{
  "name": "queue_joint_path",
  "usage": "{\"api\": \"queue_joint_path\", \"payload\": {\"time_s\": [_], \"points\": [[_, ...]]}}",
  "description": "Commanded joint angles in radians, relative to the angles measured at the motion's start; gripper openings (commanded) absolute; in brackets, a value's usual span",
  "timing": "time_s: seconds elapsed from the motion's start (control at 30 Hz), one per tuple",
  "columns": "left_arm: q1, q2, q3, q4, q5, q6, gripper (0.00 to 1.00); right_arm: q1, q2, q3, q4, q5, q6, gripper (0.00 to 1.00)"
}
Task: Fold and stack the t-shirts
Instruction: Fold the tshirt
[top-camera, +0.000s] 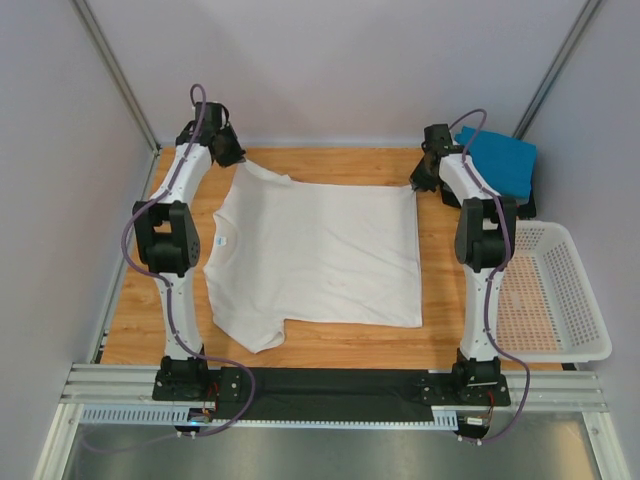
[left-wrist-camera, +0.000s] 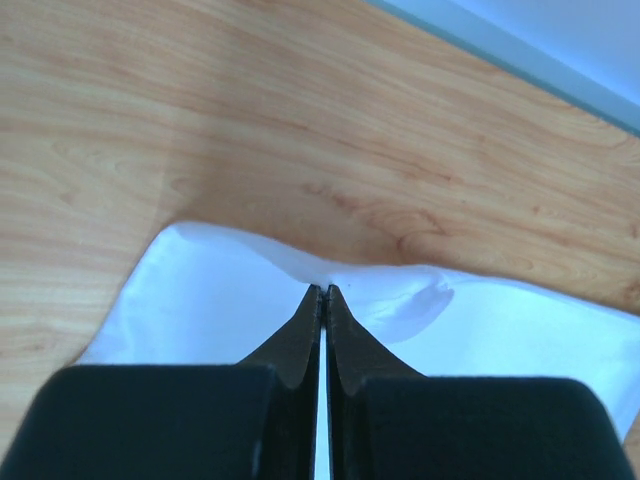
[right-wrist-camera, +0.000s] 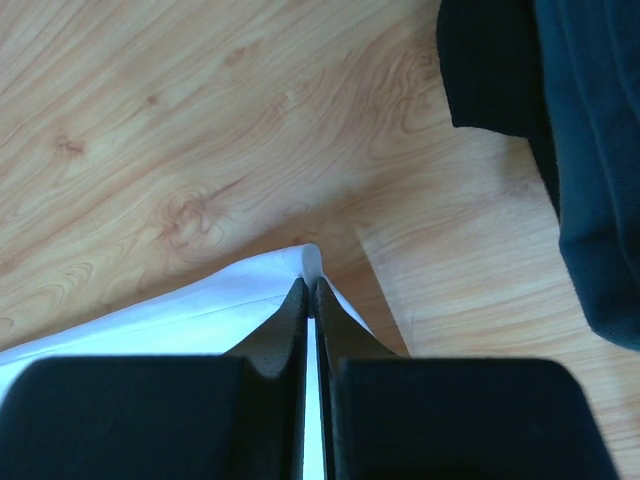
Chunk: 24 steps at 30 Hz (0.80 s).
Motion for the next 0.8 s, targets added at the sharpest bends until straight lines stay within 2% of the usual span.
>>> {"api": "queue_joint_path", "payload": {"time_s": [0.0,0.27,0.6,0.77], "points": [[0.001,-0.136,-0.080,0.026,0.008,0.041,0.00,0.001,-0.056,-0.013,0.070,0.004,-0.010,0.00],[0.001,-0.310,-0.284,0.075,0.008,0.024,0.00,0.001,-0.181,-0.176,0.156,0.011,-0.043,0.00],[0.001,-0.418,-0.413,0.075,0.013,0.026,0.00,0.001,-0.276,-0.305,0.187,0.005,-0.059,0.00],[0.001,-0.485,-0.496,0.068,0.001,0.021,0.00,0.002,-0.305,-0.334,0.146,-0.028,-0.054,0.00]]}}
